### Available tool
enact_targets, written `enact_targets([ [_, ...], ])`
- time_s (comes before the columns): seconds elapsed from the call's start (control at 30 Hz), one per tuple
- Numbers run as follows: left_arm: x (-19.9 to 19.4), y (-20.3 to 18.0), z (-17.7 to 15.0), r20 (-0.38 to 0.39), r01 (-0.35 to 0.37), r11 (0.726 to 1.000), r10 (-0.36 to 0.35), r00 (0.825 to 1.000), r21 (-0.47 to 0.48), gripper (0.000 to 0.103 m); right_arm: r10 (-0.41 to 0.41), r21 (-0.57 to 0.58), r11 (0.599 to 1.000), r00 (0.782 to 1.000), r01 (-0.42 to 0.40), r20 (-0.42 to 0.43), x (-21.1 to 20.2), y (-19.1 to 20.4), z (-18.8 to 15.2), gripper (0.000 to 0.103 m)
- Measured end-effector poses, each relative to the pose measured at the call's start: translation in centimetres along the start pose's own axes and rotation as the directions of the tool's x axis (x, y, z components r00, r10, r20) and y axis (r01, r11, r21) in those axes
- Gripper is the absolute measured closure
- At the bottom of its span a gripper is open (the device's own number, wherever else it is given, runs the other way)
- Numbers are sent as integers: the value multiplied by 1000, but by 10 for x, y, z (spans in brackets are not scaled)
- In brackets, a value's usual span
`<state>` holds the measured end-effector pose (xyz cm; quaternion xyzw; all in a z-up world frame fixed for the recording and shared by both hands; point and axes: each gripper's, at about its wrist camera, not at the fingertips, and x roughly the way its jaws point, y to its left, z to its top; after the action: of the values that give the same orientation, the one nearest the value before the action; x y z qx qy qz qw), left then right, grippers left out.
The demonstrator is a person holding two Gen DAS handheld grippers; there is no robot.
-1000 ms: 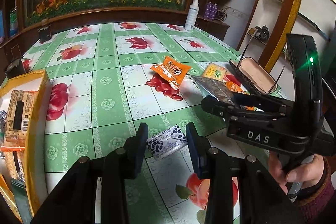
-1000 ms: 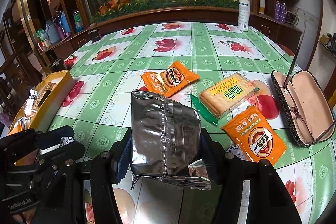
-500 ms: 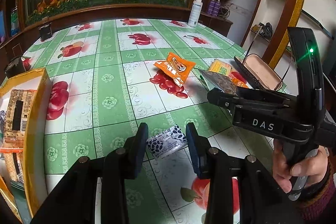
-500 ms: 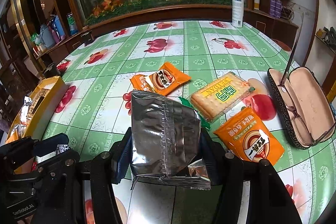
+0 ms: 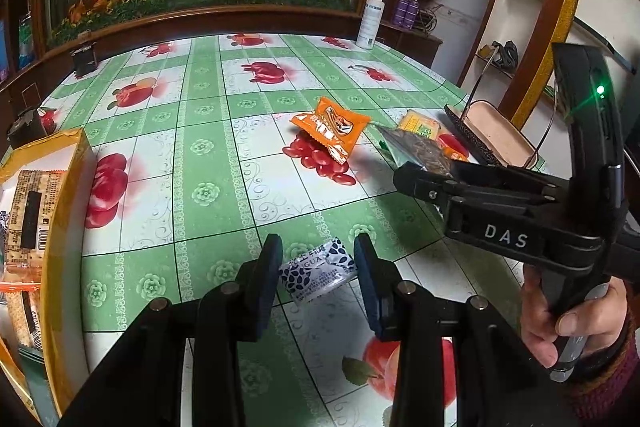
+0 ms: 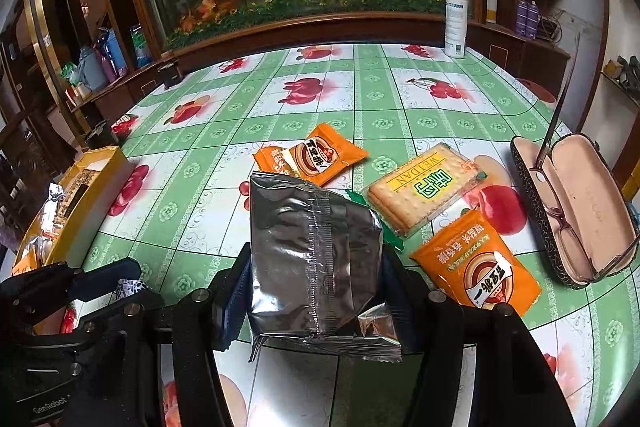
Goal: Organize snacks
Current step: 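Close the left gripper on the small blue-and-white packet while the right gripper holds the silver packet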
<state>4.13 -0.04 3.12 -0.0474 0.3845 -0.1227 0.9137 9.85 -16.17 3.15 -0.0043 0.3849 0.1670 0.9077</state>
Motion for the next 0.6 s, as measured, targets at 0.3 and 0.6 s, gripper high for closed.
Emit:
enact_targets([
  [0.3,-1,2,0,-3,10,1000,-10,1000,-17,67,-5,11,1000,1000,5,-17,4,-3,0,39],
  [0.6,-16,5,2,50,9,1000,-7,999,-28,67,-45,-11,999,999,46,24,2,1,-1,39],
])
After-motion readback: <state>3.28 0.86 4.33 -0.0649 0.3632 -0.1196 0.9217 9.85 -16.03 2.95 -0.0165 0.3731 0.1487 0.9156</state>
